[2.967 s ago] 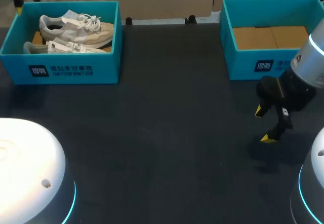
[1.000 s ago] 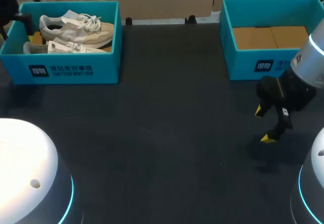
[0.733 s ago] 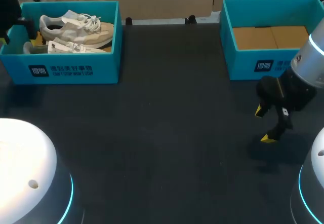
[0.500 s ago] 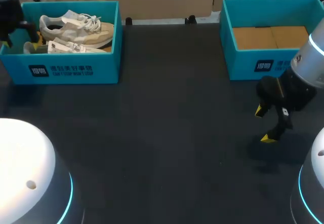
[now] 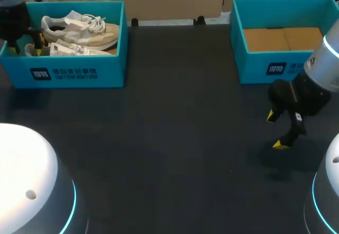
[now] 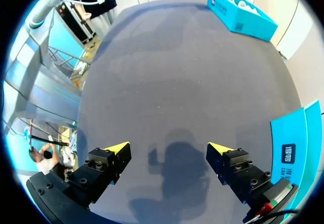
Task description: Take the shoe out of the shoebox, open the shoe tongue, remove and reinsert the insole, then place the shoe into the shoebox
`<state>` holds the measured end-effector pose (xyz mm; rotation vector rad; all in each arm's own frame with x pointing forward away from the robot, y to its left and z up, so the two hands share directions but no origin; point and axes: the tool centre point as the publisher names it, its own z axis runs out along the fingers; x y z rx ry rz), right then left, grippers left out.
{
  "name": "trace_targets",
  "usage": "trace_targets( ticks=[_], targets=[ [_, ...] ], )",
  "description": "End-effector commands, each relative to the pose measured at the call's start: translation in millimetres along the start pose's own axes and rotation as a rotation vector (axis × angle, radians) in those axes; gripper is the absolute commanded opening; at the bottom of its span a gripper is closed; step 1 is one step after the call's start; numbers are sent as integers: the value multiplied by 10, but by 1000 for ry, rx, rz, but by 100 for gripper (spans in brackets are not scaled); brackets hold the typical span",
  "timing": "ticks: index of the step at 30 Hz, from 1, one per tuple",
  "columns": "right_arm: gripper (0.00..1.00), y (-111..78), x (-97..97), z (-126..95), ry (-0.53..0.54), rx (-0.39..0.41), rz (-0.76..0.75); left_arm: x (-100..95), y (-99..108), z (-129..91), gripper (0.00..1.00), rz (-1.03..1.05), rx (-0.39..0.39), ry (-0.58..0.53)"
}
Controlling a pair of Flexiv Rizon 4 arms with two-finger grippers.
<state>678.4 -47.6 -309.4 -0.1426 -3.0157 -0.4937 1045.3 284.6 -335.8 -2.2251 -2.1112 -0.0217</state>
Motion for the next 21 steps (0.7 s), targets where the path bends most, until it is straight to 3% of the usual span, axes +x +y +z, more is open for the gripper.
trace_targets(
  ticks=[1,9,21],
  targets=[
    [100,-3,11,3,-2,1,0,-2,49,61,75,-8,4,7],
    [100,-3,11,3,-2,1,0,54,82,168,83,-25,4,24],
    [100,-3,11,3,-2,1,0,47,122,345,69,-33,25,44]
  ],
)
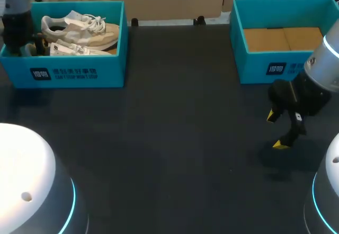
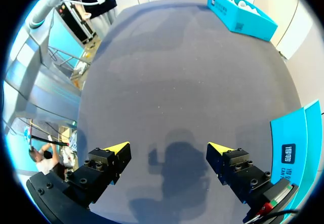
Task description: Take the shoe out of the shoebox, open the shoe tongue, remove and reinsert the insole, then place the shoe into the shoebox
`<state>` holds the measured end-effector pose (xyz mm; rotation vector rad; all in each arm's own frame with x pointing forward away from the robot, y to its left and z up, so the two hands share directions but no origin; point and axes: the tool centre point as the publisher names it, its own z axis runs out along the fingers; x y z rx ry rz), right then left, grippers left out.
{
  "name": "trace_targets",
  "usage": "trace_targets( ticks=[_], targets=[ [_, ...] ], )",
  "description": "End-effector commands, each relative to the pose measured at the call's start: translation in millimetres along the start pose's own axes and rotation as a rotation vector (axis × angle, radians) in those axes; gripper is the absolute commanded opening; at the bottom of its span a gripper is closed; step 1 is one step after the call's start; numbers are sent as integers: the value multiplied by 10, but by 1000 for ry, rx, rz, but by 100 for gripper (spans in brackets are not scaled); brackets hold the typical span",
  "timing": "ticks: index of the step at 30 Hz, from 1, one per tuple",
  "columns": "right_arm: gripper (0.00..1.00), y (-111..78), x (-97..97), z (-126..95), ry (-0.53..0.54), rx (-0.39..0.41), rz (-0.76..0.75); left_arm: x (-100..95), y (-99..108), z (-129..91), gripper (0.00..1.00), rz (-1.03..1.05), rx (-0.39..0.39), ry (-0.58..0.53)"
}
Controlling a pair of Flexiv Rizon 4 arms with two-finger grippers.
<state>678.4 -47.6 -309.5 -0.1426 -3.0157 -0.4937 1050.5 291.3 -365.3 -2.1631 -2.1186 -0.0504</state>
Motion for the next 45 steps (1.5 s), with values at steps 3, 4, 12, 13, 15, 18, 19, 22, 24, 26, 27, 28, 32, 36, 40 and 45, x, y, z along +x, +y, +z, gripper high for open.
trace_targets(
  ticks=[3,4,12,13,15,18,19,22,24,26,27,28,32,36,40,45],
  targets=[
    [100,-3,11,3,-2,1,0,-1,71,79,69,-2,10,7],
    [100,-3,11,3,-2,1,0,2,74,92,69,-2,11,8],
    [100,-3,11,3,-2,1,0,22,82,177,69,-1,22,16],
    [100,-3,11,3,-2,1,0,23,81,184,67,-1,23,15],
    [100,-3,11,3,-2,1,0,25,77,200,63,2,24,15],
    [100,-3,11,3,-2,1,0,28,75,224,47,4,26,19],
    [100,-3,11,3,-2,1,0,28,74,234,45,5,27,21],
    [100,-3,11,3,-2,1,0,25,63,263,40,16,37,33],
    [100,-3,11,3,-2,1,0,24,50,280,26,19,43,42],
    [100,-3,11,3,-2,1,0,25,44,290,0,19,46,49],
    [100,-3,11,3,-2,1,0,26,42,293,0,19,48,51],
    [100,-3,11,3,-2,1,0,28,40,295,0,20,49,54],
    [100,-3,11,3,-2,1,0,66,13,267,0,21,52,58],
    [100,-3,11,3,-2,1,0,112,5,193,0,26,46,69],
    [100,-3,11,3,-2,1,0,161,32,118,0,22,38,77],
    [100,-3,11,3,-2,1,0,196,80,91,0,5,30,82]
  ],
)
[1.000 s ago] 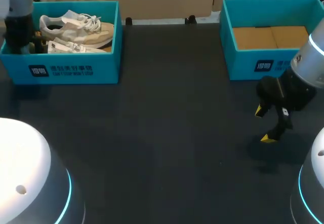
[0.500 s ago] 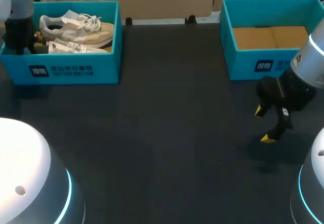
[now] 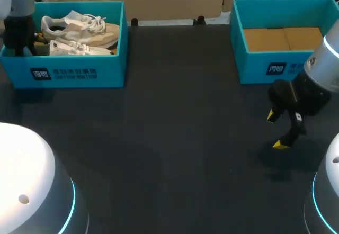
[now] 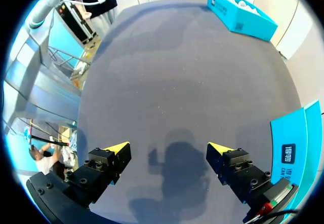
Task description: Take the shoe out of the shoebox, open the shoe tongue, remove and reinsert the insole, then place the shoe into the shoebox
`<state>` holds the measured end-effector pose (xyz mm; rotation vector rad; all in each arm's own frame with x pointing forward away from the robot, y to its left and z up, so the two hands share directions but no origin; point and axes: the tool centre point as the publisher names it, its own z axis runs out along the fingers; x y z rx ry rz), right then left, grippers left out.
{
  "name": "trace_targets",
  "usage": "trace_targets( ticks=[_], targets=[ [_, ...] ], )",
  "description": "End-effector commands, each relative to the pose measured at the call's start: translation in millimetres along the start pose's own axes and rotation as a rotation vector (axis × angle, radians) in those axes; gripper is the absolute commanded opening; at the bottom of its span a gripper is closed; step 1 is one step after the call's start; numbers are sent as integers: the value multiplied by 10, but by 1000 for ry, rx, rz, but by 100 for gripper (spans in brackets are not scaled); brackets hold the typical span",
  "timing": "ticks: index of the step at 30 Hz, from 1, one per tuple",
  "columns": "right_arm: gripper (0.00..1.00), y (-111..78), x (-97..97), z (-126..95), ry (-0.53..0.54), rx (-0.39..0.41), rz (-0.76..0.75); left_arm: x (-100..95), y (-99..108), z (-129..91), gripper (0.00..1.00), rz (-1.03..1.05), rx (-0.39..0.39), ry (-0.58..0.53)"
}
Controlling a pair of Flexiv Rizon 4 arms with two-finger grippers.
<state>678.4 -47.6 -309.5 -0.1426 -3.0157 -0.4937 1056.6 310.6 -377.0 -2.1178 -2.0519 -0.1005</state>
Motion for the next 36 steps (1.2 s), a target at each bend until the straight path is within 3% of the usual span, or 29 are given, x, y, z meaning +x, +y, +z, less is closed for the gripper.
trace_targets(
  ticks=[1,12,30,36],
  targets=[
    [100,-3,11,3,-2,1,0,21,22,-47,0,-6,-1,2],
    [100,-3,11,3,-2,1,0,131,52,-350,0,-42,-12,-14],
    [100,-3,11,3,-2,1,0,408,-115,-1413,0,-27,-58,-28],
    [100,-3,11,3,-2,1,0,447,-277,-1731,0,-12,-112,-1]
  ],
)
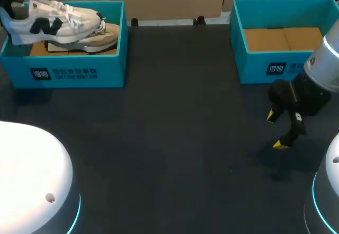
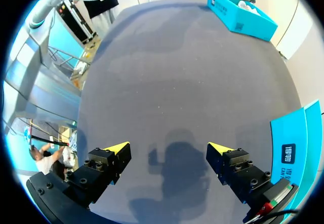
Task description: Take the shoe out of the shoebox, open the shoe tongue, remove and reinsert the insole, then place the shoe into the shoebox
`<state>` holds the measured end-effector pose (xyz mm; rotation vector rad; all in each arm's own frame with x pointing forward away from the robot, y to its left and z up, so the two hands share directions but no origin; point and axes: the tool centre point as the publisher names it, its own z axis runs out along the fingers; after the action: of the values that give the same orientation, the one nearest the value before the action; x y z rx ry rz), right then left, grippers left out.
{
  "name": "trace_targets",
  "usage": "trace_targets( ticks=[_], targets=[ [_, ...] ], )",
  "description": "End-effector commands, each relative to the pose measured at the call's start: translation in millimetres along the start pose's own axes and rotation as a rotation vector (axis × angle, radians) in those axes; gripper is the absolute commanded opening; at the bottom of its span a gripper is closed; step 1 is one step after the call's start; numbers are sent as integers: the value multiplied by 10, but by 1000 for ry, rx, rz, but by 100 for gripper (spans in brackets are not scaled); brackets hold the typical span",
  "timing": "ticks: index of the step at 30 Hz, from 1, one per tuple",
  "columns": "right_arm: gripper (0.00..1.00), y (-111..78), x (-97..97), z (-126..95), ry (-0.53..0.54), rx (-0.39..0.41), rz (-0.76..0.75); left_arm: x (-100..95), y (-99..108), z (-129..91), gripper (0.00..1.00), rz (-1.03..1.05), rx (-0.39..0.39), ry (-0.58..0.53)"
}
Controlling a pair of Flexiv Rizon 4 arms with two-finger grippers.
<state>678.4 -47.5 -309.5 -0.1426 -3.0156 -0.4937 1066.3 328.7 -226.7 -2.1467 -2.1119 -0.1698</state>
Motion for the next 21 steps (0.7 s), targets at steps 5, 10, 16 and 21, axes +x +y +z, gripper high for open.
trace_targets(
  ticks=[5,10,16,21],
  targets=[
    [100,-4,11,3,-2,1,0,0,-398,-549,0,33,-82,14],
    [100,-4,11,3,-2,1,0,-27,-597,-713,0,54,-96,2],
    [100,-4,11,3,-2,1,0,-189,-1006,-854,0,107,-120,7],
    [100,-4,11,3,-2,1,0,-405,-1473,-893,0,146,-122,6]
  ],
)
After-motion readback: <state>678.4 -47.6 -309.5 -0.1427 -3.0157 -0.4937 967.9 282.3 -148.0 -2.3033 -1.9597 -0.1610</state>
